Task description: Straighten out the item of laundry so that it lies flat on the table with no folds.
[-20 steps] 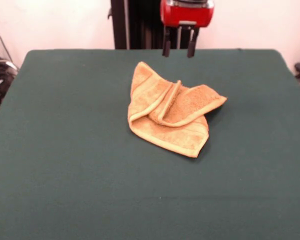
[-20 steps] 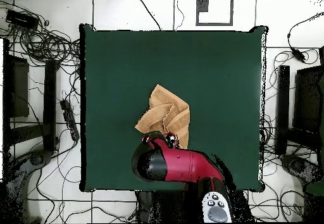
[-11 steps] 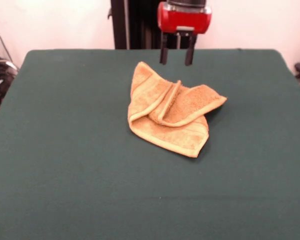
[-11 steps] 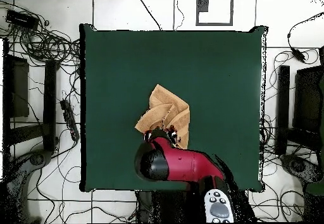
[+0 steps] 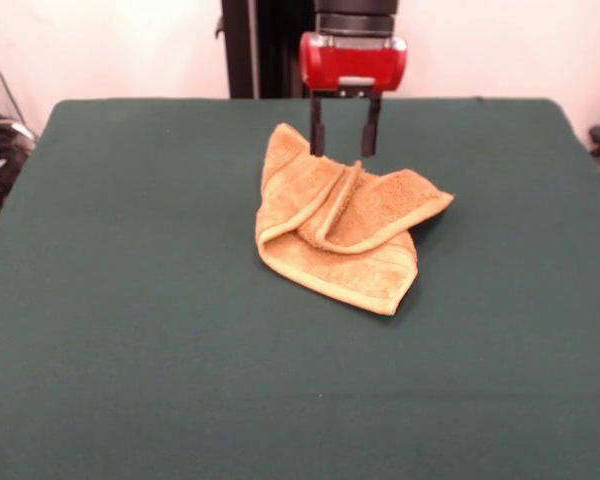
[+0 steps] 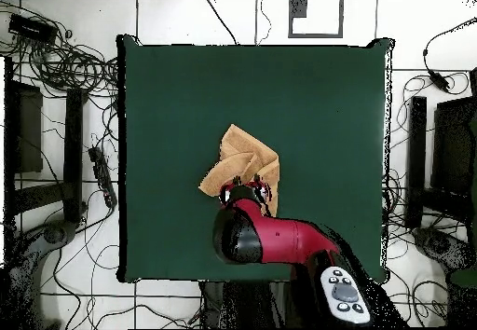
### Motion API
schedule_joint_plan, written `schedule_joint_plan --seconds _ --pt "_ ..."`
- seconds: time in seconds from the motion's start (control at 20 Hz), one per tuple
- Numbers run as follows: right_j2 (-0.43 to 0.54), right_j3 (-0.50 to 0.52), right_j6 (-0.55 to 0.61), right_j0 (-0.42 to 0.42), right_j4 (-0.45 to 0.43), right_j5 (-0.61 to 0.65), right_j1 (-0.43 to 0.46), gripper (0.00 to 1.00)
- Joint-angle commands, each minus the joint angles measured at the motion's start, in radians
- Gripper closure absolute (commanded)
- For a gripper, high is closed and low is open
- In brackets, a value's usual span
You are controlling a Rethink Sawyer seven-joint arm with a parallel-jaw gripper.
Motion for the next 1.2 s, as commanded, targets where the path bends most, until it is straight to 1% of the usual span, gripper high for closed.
schedule_joint_plan --seconds 0.05,0.2,0.35,0.55,0.7,0.85,0.9,1.1,1.2 --pt "0.252 0.052 0.146 -0.068 -0.070 -0.013 0.019 0.00" --pt "0.318 0.068 0.144 -0.117 -0.096 -0.012 0.012 0.00" --pt "0.369 0.089 0.153 -0.161 -0.130 -0.038 0.011 0.00" --pt "0.354 0.076 0.148 -0.154 -0.134 -0.023 0.022 0.00" --pt "0.304 0.049 0.138 -0.117 -0.133 -0.015 0.042 0.00" --pt "0.186 -0.013 0.108 -0.031 -0.120 0.052 0.075 0.00" --pt "0.165 -0.028 0.104 -0.016 -0.120 0.051 0.089 0.00" --pt "0.109 -0.072 0.091 0.021 -0.118 0.067 0.130 0.00" --pt "0.090 -0.084 0.089 0.031 -0.116 0.072 0.134 0.00"
